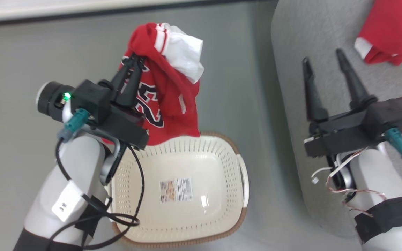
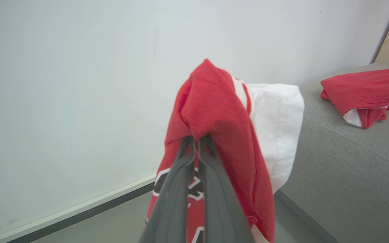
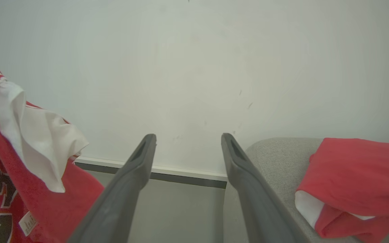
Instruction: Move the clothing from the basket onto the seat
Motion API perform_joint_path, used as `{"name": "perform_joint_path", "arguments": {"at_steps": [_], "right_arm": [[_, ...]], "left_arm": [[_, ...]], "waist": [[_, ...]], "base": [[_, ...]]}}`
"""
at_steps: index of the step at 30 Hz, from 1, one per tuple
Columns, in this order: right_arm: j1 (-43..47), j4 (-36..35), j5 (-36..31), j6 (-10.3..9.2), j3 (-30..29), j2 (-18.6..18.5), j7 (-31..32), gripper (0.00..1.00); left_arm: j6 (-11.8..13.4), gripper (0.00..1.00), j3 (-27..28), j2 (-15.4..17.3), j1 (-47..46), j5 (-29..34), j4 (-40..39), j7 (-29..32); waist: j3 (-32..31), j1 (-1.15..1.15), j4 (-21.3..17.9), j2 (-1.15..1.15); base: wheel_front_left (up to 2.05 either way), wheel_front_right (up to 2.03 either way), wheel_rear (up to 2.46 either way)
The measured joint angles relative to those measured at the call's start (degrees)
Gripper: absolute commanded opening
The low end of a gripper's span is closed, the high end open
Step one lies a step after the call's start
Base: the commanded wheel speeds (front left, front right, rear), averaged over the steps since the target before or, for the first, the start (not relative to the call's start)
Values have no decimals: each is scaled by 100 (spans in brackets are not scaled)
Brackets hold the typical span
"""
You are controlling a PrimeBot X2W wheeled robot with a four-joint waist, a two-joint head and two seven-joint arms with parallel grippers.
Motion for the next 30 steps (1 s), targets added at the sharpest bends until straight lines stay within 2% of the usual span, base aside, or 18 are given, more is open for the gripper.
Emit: {"name": "perform_joint_path", "arguments": {"at_steps": [6,16,23,30], "right_arm": [[90,241,-4,155,216,68,0,100],[260,737,-77,489,706,156,0,100],[431,1157,-181,634,1132,197,0,100],[538,1526,-202,690,1545,360,1,100]], "left_arm": [[-4,0,104,15,-185,-63,45,-13],[-51,0,154,-65,-427,-254,597,-13],[-49,0,48,-318,-506,-341,1016,-13],[-53,0,-147,-472,-493,-390,1232,-13]], "waist": [[-496,1,-11,0],[-1307,0,-100,0],[-1872,1,-146,0],[-2429,0,-108,0]], "base": [[0,0,0],[0,0,0],[0,0,0],[0,0,0]]}}
